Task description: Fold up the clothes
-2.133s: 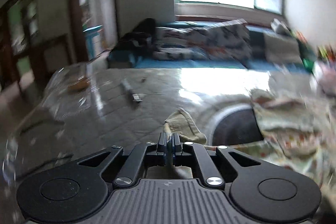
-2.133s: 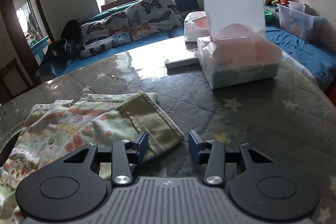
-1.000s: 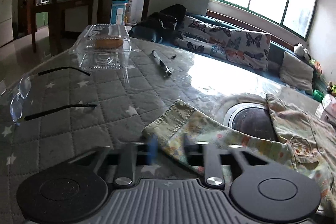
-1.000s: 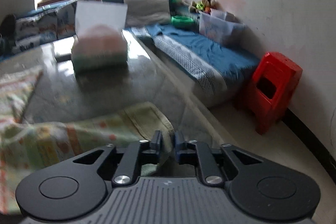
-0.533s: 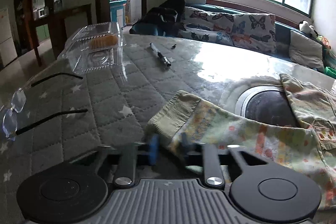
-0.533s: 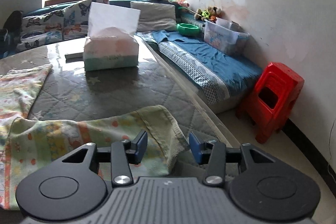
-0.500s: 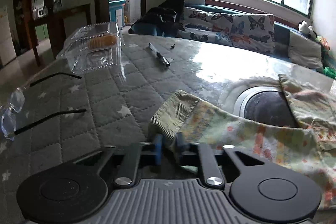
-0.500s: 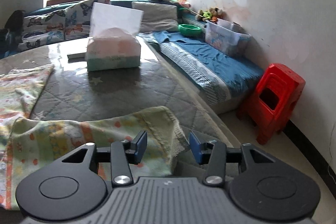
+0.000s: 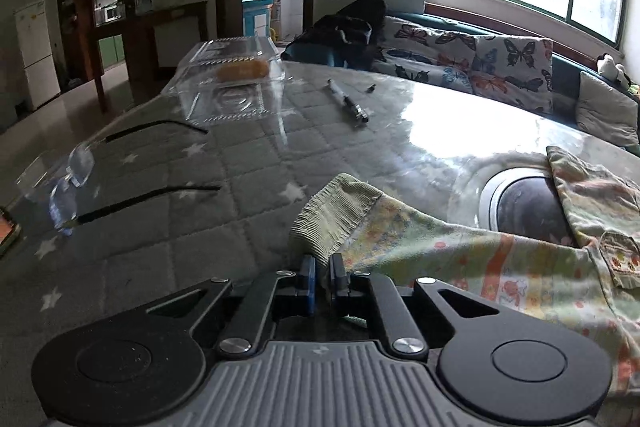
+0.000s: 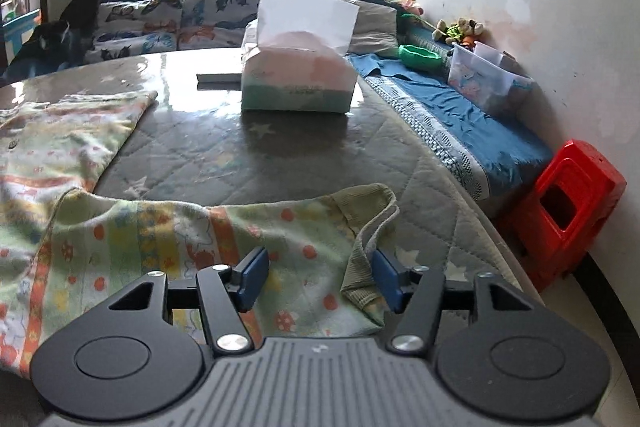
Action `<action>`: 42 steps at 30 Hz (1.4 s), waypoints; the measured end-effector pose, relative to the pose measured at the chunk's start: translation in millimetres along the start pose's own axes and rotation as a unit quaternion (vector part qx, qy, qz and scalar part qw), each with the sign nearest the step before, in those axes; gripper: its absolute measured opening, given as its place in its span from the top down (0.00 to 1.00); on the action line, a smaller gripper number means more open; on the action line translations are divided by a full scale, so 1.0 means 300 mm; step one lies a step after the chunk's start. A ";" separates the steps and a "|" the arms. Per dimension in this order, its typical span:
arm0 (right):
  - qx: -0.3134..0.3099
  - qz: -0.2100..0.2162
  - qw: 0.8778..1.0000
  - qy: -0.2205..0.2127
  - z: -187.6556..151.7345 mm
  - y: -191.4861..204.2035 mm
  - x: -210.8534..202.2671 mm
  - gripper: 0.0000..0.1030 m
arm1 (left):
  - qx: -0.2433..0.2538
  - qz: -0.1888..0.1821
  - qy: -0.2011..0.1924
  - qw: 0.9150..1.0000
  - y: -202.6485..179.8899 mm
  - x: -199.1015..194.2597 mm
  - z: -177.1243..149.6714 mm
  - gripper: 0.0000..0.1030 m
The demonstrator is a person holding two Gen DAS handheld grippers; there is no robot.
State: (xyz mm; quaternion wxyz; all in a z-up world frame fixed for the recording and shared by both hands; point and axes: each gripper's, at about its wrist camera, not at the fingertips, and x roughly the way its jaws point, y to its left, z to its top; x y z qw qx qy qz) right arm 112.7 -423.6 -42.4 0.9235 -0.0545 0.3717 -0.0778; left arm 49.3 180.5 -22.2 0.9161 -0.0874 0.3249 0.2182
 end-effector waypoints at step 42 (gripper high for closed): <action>-0.140 0.177 0.973 -0.047 -0.026 0.360 -0.250 0.30 | 0.058 -0.109 -0.008 0.992 -0.100 -0.258 -0.049 0.61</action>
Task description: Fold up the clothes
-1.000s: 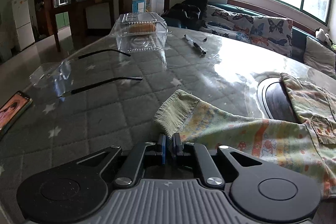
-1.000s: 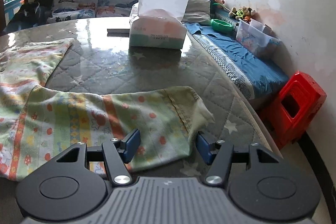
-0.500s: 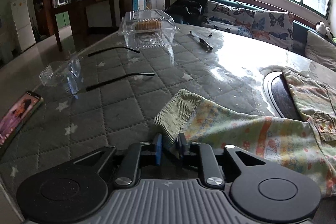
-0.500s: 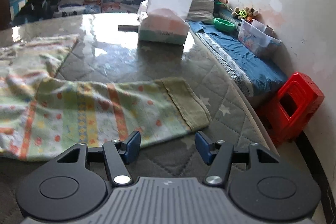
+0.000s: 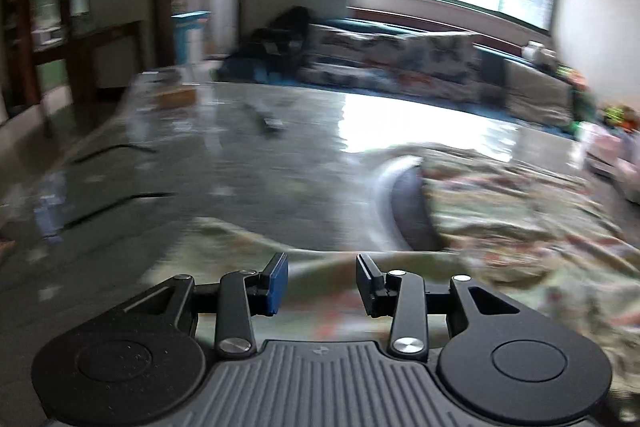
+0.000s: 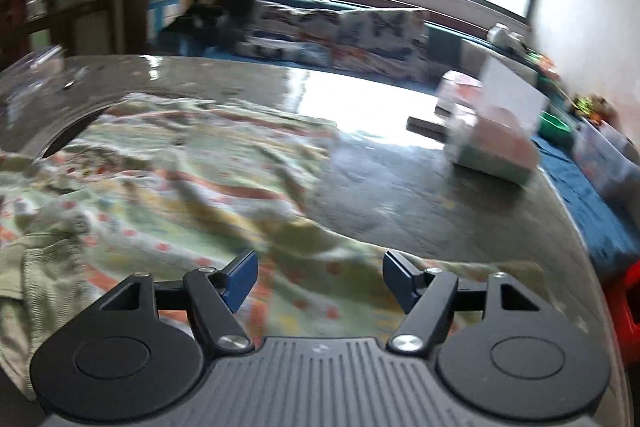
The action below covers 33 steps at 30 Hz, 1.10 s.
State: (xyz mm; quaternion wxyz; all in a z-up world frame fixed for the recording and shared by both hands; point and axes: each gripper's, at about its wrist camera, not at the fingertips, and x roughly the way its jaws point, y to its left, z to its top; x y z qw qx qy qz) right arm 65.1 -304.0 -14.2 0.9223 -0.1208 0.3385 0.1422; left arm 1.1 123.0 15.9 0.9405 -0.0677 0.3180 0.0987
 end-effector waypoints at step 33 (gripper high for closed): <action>-0.097 0.175 0.980 0.000 -0.019 0.325 -0.075 0.49 | 0.119 -0.204 0.031 0.971 -0.408 0.023 -0.083 0.60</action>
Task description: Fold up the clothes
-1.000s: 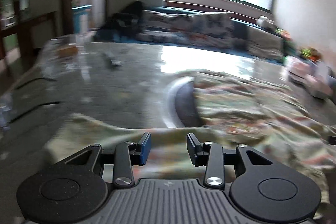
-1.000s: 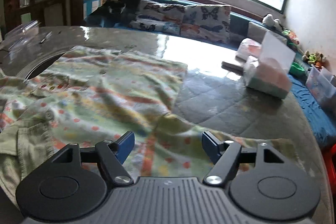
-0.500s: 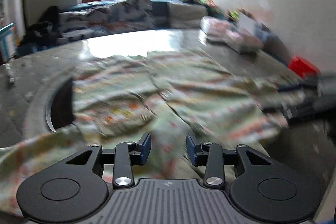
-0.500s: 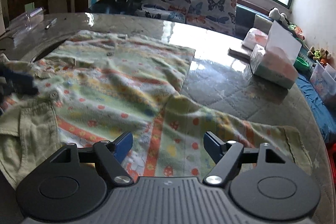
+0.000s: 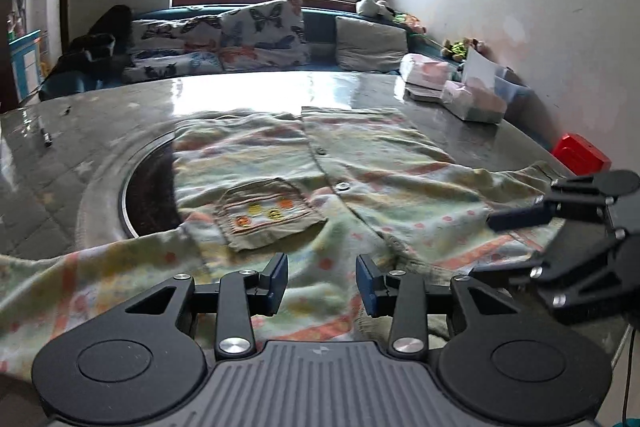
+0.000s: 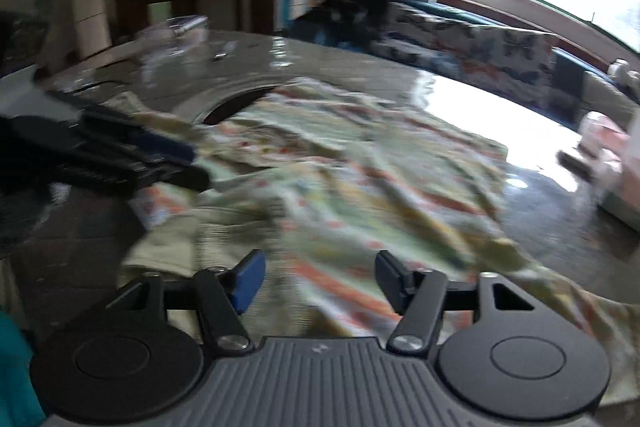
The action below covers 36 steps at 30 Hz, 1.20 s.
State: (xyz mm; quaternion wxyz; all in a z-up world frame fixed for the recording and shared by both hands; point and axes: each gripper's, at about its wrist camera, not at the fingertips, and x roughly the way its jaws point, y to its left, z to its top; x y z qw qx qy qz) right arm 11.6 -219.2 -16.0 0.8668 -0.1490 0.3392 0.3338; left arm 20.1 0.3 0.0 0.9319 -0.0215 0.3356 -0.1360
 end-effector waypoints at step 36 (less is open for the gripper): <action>0.095 0.056 0.994 -0.027 -0.008 -0.060 -0.084 0.95 | 0.088 -0.139 0.018 0.986 -0.116 -0.011 -0.033 0.91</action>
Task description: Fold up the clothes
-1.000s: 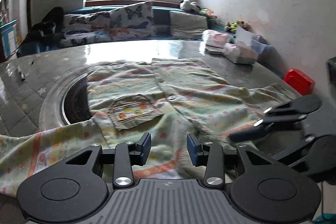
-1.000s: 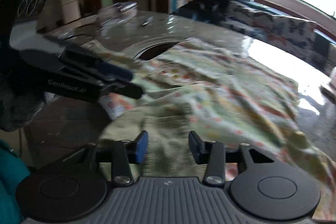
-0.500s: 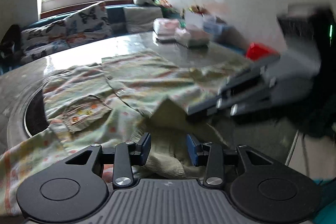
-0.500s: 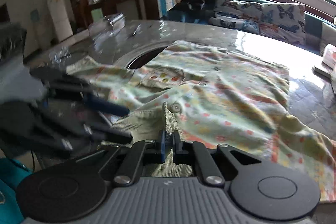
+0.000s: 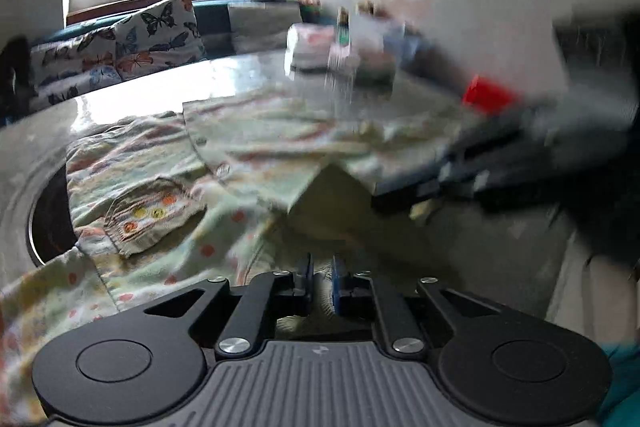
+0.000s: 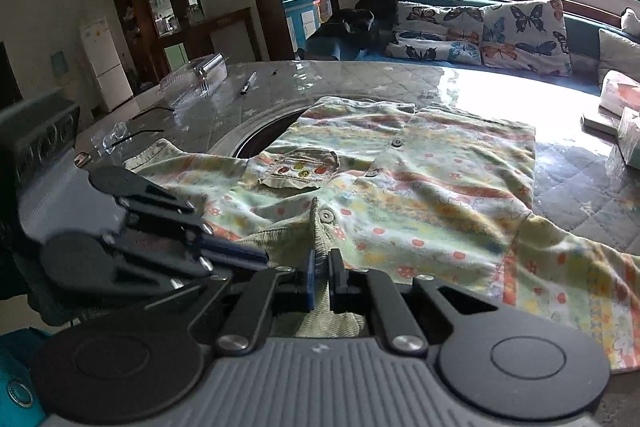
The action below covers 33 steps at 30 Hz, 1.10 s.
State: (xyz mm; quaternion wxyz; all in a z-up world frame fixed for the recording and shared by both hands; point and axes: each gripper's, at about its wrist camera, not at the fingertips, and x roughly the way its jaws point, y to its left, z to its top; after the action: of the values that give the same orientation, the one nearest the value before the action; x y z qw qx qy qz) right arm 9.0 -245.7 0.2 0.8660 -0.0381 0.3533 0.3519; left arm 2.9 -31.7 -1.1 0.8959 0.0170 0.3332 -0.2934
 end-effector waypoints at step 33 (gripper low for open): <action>-0.071 0.026 0.996 0.043 0.018 0.072 0.078 0.89 | -0.037 -0.025 -0.014 0.999 0.072 -0.017 0.009 0.78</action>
State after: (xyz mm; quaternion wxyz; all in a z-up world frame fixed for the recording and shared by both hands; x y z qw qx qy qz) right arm 10.1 -214.2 -6.7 0.8359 -0.1050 0.3650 0.3963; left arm 13.0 -11.8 0.6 0.8930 -0.0290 0.3315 -0.3030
